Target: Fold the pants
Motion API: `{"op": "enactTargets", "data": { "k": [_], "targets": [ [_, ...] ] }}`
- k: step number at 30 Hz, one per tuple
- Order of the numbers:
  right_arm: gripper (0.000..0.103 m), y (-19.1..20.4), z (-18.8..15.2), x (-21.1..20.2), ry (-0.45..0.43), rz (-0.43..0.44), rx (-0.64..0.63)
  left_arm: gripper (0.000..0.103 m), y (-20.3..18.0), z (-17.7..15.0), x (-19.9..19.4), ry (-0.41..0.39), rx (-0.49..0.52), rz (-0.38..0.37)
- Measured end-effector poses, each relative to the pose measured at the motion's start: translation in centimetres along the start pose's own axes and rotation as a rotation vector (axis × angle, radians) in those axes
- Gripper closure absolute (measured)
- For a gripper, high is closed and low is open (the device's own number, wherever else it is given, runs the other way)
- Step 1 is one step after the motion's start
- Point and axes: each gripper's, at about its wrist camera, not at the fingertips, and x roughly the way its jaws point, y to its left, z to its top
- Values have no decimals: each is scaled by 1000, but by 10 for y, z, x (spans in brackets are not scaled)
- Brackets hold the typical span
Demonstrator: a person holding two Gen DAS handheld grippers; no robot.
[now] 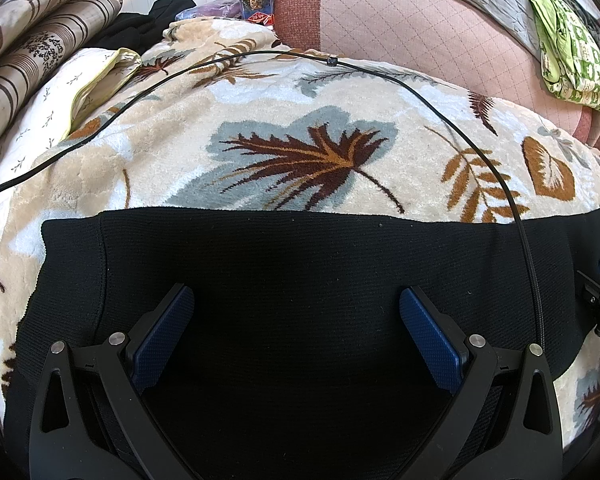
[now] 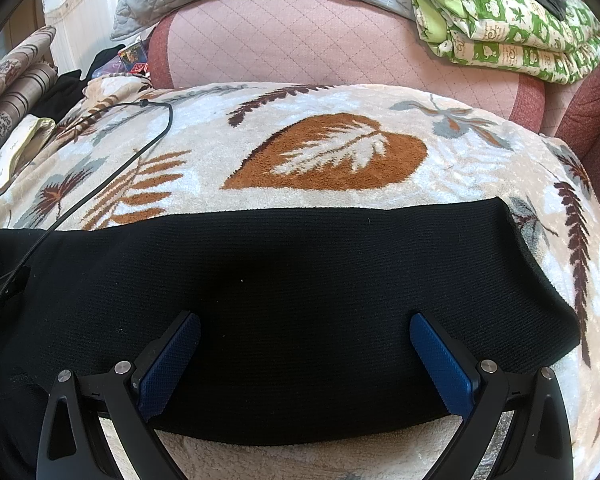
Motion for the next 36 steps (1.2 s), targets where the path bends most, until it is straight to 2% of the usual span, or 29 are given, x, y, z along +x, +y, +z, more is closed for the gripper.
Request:
{"op": "enactTargets", "data": {
  "k": [36],
  "targets": [
    [0, -1, 1, -3, 2, 6, -2, 0, -2, 0, -1, -2, -3, -8]
  ]
}}
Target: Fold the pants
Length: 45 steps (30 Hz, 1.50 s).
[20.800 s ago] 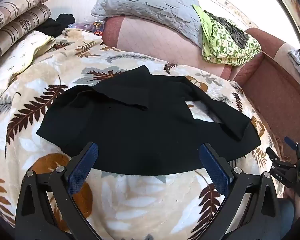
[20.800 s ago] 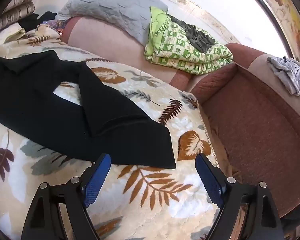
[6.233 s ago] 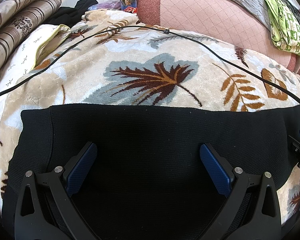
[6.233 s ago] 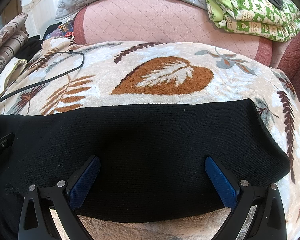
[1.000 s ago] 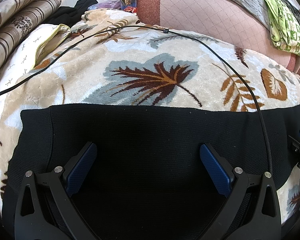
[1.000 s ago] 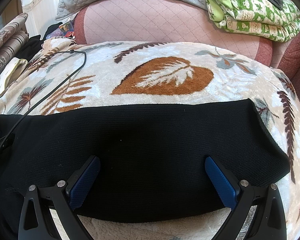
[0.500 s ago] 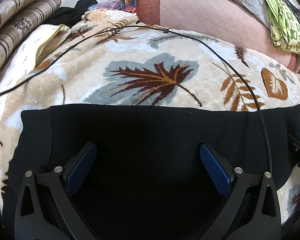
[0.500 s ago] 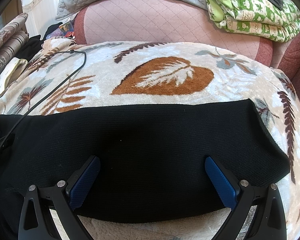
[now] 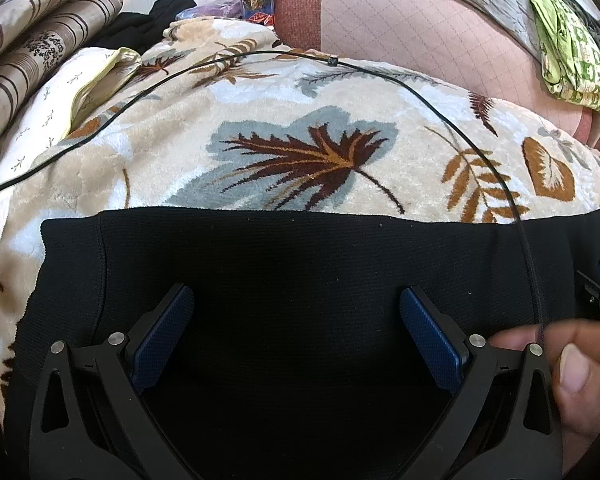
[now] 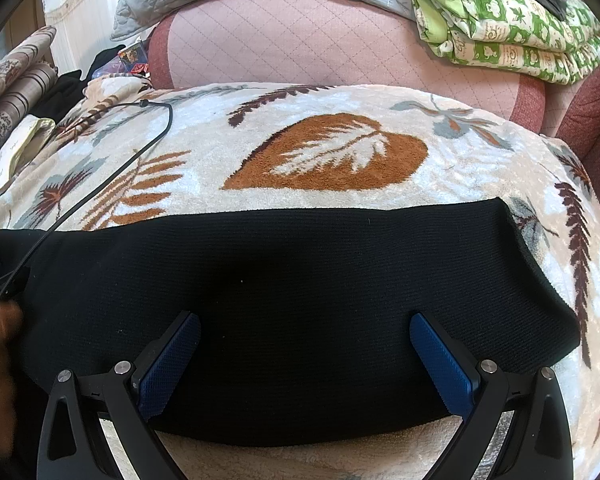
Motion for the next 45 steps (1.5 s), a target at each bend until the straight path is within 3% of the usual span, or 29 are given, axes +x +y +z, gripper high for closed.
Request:
{"op": "enactTargets", "data": {
  "k": [45],
  "targets": [
    [0, -2, 4, 4, 0, 14, 4, 0, 1, 3, 2, 9, -2, 2]
  ]
}}
